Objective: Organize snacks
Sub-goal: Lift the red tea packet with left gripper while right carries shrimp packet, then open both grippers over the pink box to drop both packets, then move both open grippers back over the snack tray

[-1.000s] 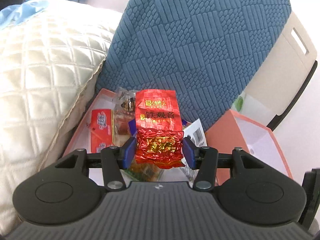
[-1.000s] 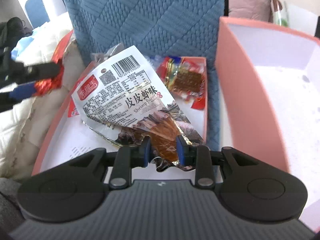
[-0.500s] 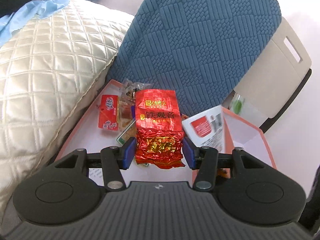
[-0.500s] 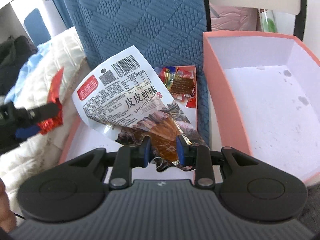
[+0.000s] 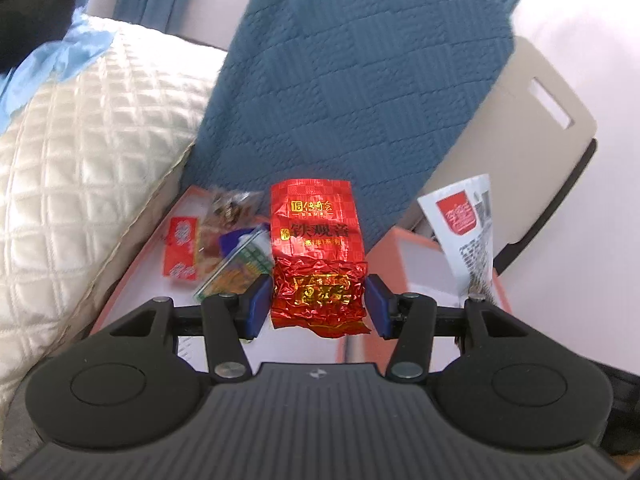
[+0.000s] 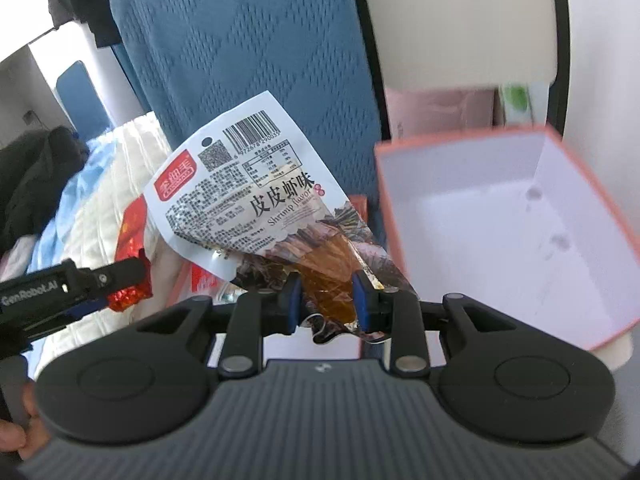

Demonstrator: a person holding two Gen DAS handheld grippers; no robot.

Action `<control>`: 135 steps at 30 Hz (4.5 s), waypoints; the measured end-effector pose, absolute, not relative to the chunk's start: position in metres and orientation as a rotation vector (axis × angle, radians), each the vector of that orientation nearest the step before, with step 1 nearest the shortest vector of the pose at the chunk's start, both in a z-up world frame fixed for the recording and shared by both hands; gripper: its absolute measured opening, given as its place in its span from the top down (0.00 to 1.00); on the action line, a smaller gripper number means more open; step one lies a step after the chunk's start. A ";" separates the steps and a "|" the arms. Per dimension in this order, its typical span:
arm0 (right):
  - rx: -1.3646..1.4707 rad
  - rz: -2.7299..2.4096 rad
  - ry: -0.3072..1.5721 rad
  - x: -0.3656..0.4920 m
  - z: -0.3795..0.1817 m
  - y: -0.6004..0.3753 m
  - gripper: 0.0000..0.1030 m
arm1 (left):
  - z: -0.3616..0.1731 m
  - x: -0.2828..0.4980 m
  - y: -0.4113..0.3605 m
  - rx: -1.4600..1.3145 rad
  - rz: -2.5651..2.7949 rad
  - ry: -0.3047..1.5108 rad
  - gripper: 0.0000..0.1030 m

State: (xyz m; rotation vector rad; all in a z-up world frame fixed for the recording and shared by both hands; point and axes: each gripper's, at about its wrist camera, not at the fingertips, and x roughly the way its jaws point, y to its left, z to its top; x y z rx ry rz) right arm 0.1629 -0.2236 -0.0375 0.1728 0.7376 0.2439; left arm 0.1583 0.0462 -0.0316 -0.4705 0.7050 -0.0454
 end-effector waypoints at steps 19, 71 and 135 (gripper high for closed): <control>0.183 0.194 0.609 0.178 0.017 -0.317 0.70 | 0.027 0.199 -0.076 -0.410 -0.190 0.637 0.45; 0.251 -0.056 0.806 0.228 -0.115 -0.442 0.27 | -0.064 0.251 -0.190 -0.210 -0.299 0.832 0.15; 0.072 0.211 0.588 0.118 -0.101 -0.251 0.27 | -0.087 0.132 0.004 -0.318 -0.235 0.546 0.15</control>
